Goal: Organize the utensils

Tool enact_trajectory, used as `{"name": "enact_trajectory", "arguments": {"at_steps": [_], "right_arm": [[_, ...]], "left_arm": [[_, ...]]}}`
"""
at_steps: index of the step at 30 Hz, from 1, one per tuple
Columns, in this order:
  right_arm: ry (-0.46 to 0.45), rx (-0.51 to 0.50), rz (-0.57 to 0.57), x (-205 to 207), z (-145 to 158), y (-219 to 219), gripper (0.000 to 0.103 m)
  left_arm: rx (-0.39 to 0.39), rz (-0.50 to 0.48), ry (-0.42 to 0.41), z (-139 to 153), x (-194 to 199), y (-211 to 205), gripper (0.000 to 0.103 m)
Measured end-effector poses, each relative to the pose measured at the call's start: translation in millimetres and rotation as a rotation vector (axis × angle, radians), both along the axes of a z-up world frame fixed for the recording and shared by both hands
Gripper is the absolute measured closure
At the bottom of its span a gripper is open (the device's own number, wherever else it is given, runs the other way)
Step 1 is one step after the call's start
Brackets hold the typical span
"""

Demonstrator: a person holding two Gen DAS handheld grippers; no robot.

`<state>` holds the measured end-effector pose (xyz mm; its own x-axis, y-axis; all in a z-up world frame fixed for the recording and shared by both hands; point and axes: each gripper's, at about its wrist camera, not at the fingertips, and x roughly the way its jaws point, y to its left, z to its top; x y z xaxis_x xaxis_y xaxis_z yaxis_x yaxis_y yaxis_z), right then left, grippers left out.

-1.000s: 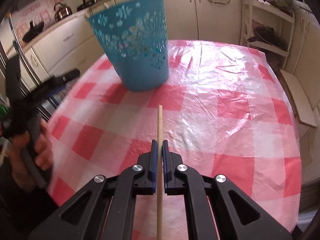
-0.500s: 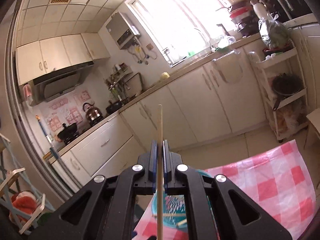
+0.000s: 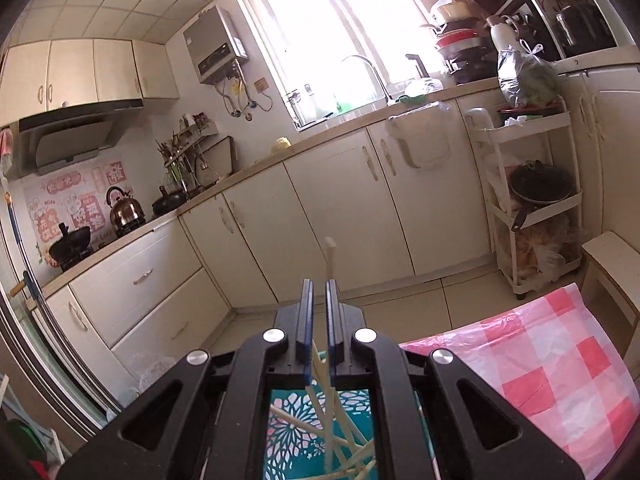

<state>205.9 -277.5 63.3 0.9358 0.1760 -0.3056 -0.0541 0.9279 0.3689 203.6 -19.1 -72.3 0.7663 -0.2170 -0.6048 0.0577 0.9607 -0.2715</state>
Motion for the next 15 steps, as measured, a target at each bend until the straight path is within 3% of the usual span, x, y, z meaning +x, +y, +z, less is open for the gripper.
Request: {"name": "enact_trajectory", "arguments": {"at_steps": [4, 8, 15], "right_arm": [[0.026, -0.046, 0.043, -17.6, -5.7, 0.1, 0.091], [0.051, -0.079, 0.095, -57.8, -4.7, -2.7, 0.057], [0.221, -0.11, 0.081, -143.9, -9.2, -24.2, 0.017]], "left_arm": [[0.005, 0.011, -0.002, 0.3, -0.6, 0.9, 0.008], [0.047, 0.034, -0.025, 7.3, -6.4, -2.1, 0.008], [0.132, 0.013, -0.012, 41.7, -42.1, -19.1, 0.008]]}}
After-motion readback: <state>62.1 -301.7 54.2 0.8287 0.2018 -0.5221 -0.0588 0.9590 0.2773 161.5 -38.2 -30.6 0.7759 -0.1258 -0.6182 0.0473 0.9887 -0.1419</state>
